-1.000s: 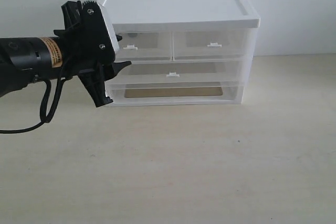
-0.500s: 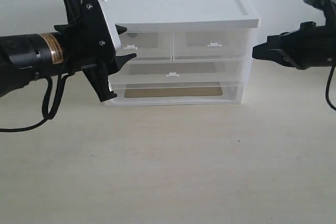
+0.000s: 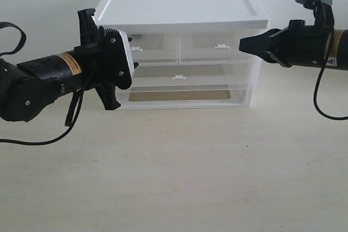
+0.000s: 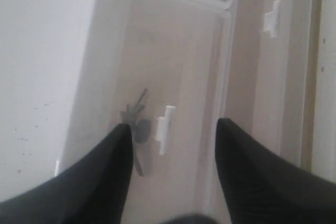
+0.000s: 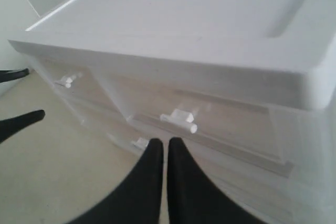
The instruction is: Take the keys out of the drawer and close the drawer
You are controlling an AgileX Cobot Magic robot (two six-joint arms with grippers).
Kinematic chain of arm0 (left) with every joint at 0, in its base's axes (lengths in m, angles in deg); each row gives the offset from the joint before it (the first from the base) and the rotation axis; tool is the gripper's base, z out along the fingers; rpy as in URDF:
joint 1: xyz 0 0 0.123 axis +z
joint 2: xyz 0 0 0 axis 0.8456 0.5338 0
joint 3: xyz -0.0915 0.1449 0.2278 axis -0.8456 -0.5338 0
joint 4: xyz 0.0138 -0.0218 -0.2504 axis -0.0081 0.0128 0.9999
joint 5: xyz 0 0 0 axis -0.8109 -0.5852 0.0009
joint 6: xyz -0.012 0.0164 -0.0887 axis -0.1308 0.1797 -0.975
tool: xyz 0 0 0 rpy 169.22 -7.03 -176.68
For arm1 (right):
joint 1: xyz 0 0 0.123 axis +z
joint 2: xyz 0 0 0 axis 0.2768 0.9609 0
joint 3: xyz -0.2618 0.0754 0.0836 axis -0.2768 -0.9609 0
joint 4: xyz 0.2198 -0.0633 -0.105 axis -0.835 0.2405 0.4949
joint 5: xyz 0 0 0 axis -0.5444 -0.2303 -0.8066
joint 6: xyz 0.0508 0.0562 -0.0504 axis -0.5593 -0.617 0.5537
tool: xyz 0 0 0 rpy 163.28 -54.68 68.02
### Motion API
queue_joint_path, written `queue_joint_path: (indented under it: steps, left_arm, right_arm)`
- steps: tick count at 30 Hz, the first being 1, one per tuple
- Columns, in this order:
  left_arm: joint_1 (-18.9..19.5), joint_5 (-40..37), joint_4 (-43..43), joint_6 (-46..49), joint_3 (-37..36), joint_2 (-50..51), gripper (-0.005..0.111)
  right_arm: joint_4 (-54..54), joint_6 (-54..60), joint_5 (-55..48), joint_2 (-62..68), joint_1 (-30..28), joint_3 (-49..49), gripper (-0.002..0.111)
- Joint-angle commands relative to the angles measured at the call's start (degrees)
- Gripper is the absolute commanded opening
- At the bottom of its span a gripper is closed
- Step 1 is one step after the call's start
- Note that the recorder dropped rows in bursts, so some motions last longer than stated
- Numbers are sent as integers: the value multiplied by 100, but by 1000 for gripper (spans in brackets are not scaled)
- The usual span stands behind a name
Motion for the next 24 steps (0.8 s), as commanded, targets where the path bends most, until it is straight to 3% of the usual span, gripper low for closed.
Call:
queue_joint_path:
  steps: [1, 5, 10, 19, 24]
  left_arm:
    - [-22, 206, 98, 268, 39, 238, 37]
    - [-22, 657, 246, 675, 39, 480, 24]
    - [-22, 1417, 629, 964, 39, 607, 31]
    - [-22, 1287, 752, 1236, 79, 660, 33]
    - [0, 1194, 797, 1520, 477, 991, 33]
  right_arm:
    - [-245, 292, -81, -10, 99, 24, 0]
    - [-289, 344, -106, -10, 99, 24, 0]
    - [-289, 379, -106, -10, 99, 24, 0]
    - [-300, 378, -118, -10, 99, 24, 0]
    - [-289, 378, -118, -10, 99, 24, 0]
